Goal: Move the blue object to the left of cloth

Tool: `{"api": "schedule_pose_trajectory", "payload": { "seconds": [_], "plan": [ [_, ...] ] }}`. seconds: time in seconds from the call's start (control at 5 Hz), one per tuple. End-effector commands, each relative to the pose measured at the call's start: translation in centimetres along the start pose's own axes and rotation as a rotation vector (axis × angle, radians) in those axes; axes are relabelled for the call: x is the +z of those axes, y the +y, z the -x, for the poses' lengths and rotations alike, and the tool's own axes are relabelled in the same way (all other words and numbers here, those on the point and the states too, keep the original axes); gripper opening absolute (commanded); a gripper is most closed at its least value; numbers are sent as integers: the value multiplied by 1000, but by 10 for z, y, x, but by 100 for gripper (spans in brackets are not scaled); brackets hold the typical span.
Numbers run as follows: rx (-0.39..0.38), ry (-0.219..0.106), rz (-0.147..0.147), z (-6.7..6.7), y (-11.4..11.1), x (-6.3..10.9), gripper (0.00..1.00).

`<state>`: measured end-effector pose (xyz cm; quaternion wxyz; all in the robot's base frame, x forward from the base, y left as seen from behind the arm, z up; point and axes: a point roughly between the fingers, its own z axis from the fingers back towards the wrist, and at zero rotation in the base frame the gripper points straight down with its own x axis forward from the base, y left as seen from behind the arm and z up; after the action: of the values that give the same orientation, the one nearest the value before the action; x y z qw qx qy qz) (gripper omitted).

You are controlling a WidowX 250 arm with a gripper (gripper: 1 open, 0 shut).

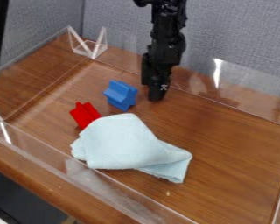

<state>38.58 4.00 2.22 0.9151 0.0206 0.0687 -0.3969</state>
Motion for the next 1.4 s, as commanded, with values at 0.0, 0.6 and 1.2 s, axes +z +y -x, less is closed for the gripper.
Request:
{"api": "schedule_pose_trajectory", "payload": {
  "seconds": [0.0, 0.6, 1.2],
  "plan": [
    [30, -18, -9, 13, 12, 1, 100],
    [39, -48, -15, 11, 15, 1, 100],
    [73, -68, -25, 22, 15, 7, 100]
  ]
}}
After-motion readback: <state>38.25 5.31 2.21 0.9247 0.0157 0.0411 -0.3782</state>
